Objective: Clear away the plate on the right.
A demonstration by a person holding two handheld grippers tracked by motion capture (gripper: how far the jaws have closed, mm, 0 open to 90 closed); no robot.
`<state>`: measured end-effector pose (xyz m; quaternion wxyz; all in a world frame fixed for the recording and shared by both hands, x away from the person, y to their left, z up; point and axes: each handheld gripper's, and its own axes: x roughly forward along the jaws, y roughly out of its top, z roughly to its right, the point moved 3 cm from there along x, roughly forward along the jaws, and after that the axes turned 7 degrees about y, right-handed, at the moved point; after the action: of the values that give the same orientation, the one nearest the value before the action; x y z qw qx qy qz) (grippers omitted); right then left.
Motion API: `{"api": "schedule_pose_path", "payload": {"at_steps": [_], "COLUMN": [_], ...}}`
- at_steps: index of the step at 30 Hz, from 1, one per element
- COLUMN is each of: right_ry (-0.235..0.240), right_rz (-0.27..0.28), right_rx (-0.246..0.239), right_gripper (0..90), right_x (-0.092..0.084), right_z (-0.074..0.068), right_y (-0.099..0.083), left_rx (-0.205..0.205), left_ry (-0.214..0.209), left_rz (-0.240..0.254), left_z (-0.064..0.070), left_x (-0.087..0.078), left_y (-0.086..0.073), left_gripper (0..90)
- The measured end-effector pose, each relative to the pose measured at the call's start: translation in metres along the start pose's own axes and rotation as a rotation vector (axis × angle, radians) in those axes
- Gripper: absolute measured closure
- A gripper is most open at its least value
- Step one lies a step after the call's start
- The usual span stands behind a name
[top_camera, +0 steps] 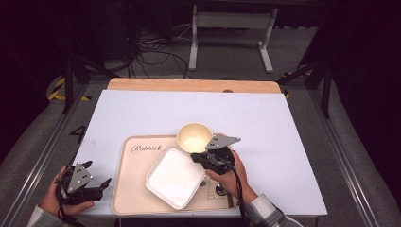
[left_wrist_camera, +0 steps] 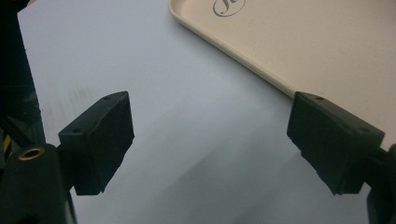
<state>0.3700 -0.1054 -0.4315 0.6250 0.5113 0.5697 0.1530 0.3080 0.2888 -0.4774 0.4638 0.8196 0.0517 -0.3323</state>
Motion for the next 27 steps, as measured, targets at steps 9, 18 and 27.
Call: {"api": "schedule_pose_path", "payload": {"at_steps": [9, 18, 27], "right_ry": [0.018, -0.020, 0.072], "right_rz": [-0.012, -0.024, -0.058], "right_rx": [-0.005, -0.051, -0.111], "right_gripper": [88.8, 84.4, 89.9], "right_x": [0.008, 0.011, 0.014], "right_z": [-0.002, -0.005, -0.019], "right_y": [-0.003, -0.005, -0.005], "left_rx": [0.000, -0.001, 0.005], "left_ry": [0.000, 0.000, 0.000], "left_rz": [-0.002, -0.005, -0.009], "left_z": [0.000, 0.000, 0.000], "left_x": [0.000, 0.000, 0.000], "left_y": [-0.001, -0.001, -0.001], "left_gripper": [15.5, 15.4, 15.3]}}
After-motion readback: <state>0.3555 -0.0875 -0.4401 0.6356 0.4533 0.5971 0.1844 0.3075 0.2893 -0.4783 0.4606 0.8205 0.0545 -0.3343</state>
